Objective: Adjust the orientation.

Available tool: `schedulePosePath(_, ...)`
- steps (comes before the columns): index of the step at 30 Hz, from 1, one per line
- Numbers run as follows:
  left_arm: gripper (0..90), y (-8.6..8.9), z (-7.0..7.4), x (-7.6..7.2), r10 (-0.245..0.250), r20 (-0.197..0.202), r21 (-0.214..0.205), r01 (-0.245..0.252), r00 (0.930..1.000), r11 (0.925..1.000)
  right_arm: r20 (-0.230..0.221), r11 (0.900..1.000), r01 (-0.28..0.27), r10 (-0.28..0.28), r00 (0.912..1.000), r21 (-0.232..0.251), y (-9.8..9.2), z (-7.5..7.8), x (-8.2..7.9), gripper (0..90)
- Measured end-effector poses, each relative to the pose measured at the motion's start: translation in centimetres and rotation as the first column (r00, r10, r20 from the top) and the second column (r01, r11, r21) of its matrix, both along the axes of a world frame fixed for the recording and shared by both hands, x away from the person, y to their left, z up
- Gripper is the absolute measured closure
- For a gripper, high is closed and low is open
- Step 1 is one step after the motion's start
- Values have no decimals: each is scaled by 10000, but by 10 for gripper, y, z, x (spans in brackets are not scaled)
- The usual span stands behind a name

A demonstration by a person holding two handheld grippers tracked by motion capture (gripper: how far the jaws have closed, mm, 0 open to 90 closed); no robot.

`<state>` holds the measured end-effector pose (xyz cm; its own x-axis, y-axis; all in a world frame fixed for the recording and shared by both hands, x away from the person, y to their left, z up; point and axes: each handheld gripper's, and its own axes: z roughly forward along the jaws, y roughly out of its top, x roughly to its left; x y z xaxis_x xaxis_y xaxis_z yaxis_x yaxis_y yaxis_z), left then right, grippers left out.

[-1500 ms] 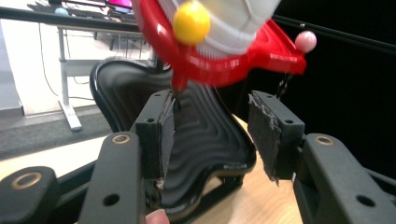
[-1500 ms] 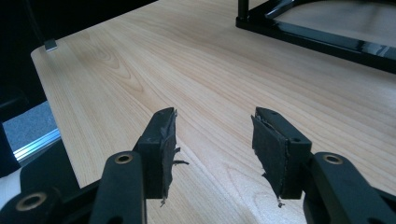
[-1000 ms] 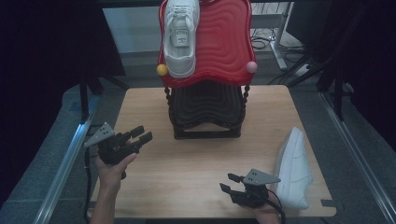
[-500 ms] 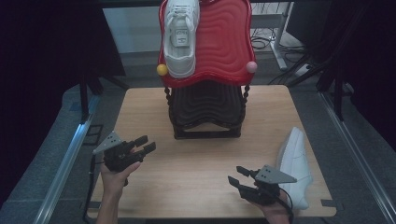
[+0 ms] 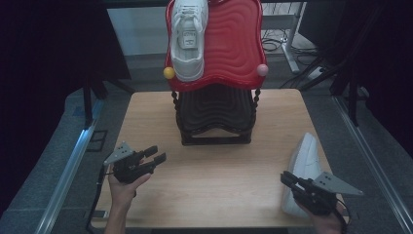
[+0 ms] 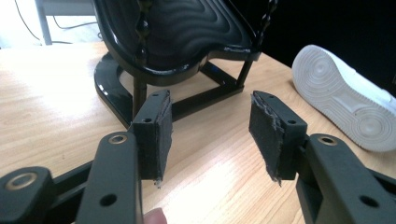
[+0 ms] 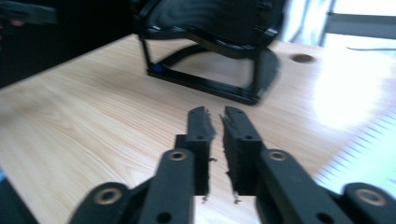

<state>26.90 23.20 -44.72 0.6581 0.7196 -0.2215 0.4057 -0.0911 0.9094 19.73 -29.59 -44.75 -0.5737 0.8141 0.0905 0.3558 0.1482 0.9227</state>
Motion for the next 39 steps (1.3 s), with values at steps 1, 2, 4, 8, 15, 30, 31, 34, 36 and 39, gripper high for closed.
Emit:
schedulePosePath(1, 495, -1, -1, 0, -27, -21, 34, 28, 10000, 10000, 7, 9999, 142, -142, 9999, -82, -5, -1, -1, 845)
schedulePosePath(2, 494, -2, -2, 0, -61, -50, 57, 61, 10000, 10000, -28, 9991, 404, -404, 9992, -115, -14, -3, -4, 859)
schedulePosePath(4, 494, -4, -3, 1, -103, -107, 157, 104, 9999, 9998, -128, 9973, 737, -738, 9972, -21, -27, -6, -7, 876)
schedulePosePath(8, 493, -9, -8, 4, -173, -219, 425, 182, 9996, 9989, -389, 9891, 1466, -1458, 9885, 163, -53, -15, -18, 894)
schedulePosePath(15, 491, -13, -13, 7, -309, -318, 484, 324, 9990, 9983, -909, 9804, 1971, -1959, 9764, 33, -79, -36, -32, 896)
schedulePosePath(30, 488, -12, -21, 10, -301, -544, 384, 322, 9981, 9987, -1858, 9766, 2148, -2129, 9593, -100, -95, -66, -29, 897)
schedulePosePath(31, 488, -11, -22, 10, -279, -561, 368, 299, 9980, 9989, -1792, 9782, 2074, -2061, 9620, -113, -92, -65, -28, 898)
schedulePosePath(34, 485, -10, -23, 11, -213, -606, 383, 237, 9979, 9990, -1562, 9777, 2055, -2098, 9652, -436, -86, -59, -28, 899)
schedulePosePath(36, 485, -10, -23, 10, -197, -592, 393, 220, 9980, 9990, -1482, 9792, 1990, -2026, 9680, -390, -84, -56, -28, 900)
schedulePosePath(39, 485, -8, -23, 10, -174, -580, 355, 195, 9982, 9992, -1339, 9817, 1857, -1898, 9726, -427, -79, -50, -27, 899)
